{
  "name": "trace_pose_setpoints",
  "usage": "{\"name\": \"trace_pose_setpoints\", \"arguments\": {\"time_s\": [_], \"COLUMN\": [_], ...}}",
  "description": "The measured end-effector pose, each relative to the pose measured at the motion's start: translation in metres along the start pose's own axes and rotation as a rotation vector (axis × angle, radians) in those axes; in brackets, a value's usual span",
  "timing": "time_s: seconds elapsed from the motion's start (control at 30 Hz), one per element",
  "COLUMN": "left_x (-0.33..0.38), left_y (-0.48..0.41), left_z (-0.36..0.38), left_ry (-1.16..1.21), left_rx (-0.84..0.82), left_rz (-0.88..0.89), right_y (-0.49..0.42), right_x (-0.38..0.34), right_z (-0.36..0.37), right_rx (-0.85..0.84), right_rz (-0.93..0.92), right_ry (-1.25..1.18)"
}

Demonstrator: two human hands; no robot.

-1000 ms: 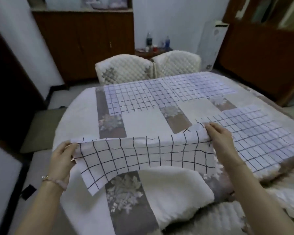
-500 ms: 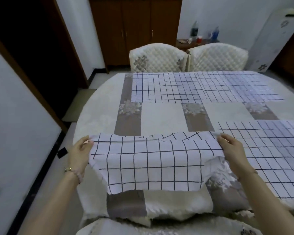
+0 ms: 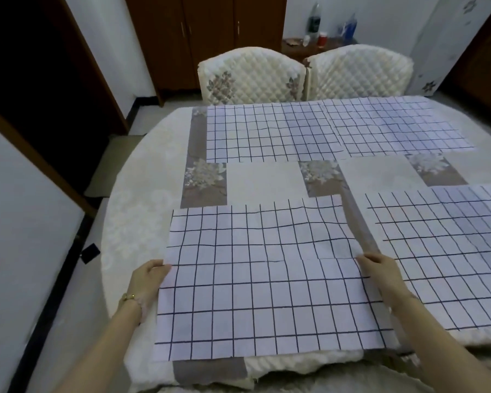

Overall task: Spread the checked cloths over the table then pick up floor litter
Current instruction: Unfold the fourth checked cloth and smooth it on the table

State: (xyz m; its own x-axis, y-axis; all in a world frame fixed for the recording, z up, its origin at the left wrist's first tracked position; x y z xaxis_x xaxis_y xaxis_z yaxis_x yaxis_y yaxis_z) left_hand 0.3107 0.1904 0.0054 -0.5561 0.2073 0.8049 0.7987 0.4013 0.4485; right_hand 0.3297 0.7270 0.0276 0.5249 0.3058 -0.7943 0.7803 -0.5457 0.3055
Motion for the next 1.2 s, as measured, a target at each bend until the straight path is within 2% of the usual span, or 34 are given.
{"name": "trace_pose_setpoints", "arguments": {"time_s": [0.33,0.57,1.2], "left_x": [0.023,0.03,0.029], "left_y": [-0.017,-0.012,0.001], "left_z": [0.021,0.034,0.037], "left_ry": [-0.269,-0.488,-0.505], "left_rx": [0.032,0.099,0.142], "left_rz": [0.136,0.21,0.246], "right_y": [-0.031,-0.04,-0.035], "right_x": [-0.008,-0.002,0.032], "right_z": [-0.008,-0.024,-0.039], "right_rx": [0.171,0.225,0.19], "right_rz": [0.003,0.035,0.128], "right_ry": [0.188,0.267,0.173]}}
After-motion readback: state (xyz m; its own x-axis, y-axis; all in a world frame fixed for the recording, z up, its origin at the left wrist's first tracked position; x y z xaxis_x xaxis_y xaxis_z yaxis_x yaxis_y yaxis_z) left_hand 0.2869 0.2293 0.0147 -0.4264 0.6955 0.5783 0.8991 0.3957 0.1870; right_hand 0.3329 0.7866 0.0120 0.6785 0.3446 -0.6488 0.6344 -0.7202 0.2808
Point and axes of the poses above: each hand's wrist, its own y-axis away from the middle knuckle, its own z-axis out of the palm, x = y × z, the point moved 10 cm from there along -y, towards the middle knuckle, and after that the axes turned 6 degrees about x, right-handed, at the moved point
